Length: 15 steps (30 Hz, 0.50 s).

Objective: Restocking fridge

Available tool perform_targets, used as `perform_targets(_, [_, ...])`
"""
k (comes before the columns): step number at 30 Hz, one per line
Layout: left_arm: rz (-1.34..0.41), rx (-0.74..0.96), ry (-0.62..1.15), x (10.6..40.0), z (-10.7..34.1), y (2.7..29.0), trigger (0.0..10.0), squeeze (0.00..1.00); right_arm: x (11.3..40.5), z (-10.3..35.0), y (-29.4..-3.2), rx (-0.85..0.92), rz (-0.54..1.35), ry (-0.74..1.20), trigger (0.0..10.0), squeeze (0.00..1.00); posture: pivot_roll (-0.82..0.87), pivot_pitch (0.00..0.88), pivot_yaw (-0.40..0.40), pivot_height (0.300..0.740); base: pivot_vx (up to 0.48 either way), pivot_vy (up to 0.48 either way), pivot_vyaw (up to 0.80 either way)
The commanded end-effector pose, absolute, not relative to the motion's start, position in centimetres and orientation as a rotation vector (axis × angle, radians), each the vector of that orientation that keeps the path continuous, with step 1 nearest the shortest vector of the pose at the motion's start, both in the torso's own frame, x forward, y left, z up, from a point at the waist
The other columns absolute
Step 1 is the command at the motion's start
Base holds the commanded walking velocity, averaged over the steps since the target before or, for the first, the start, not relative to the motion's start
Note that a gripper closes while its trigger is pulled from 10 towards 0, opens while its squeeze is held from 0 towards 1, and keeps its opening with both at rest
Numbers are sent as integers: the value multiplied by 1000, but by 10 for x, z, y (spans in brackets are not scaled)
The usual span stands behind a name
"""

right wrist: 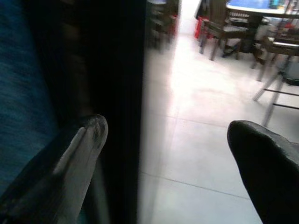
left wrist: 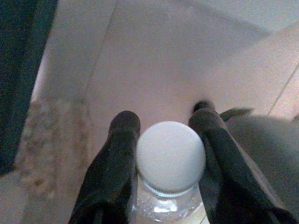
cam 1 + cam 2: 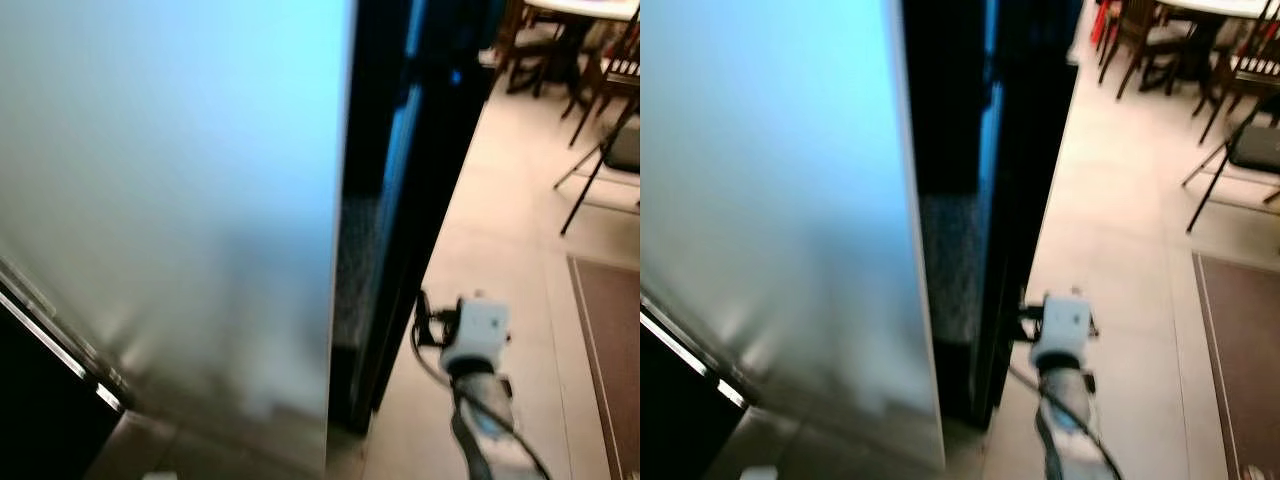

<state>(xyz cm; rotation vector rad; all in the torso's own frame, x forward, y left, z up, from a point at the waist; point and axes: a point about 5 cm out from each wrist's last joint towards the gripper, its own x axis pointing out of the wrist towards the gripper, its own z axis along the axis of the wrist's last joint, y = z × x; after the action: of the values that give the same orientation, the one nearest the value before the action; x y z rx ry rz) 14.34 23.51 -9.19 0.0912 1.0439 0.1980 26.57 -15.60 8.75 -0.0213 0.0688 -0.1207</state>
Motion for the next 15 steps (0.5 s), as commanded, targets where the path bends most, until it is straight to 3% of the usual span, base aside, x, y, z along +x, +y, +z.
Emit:
perform_targets(1, [214, 94, 1087, 129, -96, 240, 10000, 0, 267, 92, -151, 0, -111, 56, 10000, 0, 32, 0, -3, 740, 0, 0, 0])
perform_targets(15, [214, 94, 1086, 130, -96, 239, 10000, 0, 271, 93, -151, 3, -126, 59, 10000, 0, 37, 0, -6, 740, 0, 0, 0])
